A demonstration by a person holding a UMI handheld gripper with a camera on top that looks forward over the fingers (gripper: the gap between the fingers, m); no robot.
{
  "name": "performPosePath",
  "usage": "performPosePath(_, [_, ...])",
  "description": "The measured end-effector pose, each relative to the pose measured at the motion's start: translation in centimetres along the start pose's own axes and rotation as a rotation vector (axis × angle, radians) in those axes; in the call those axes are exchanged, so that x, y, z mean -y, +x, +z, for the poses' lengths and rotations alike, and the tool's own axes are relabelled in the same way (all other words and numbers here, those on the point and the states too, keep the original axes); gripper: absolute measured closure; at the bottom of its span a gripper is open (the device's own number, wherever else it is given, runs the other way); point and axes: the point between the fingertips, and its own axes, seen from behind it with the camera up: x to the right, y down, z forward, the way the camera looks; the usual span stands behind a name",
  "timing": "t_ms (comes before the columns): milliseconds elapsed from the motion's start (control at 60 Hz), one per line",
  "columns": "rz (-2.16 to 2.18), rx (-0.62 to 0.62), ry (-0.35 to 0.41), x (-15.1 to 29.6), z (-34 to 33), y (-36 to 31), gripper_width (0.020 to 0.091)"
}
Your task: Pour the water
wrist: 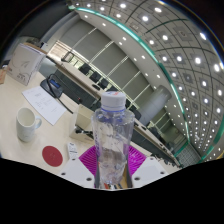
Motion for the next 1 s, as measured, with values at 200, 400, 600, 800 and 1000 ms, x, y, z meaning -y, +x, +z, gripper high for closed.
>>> performPosePath(200, [-0.463,-0.104,0.074,6.2,0.6,-3.8,0.0738])
performPosePath(400, [-0.925,-0.166,0.148,9.2,1.7,-9.1,0.0735])
performPosePath(600, [-1.271,-0.218,0.223,10.4,2.8,-12.3,0.0737])
performPosePath(800, [-1.376,-0.197,0.230,10.2,3.5,-13.5,0.0737])
performPosePath(1000, [-1.187,-0.152,0.225,11.2,2.8,-12.3,0.0737])
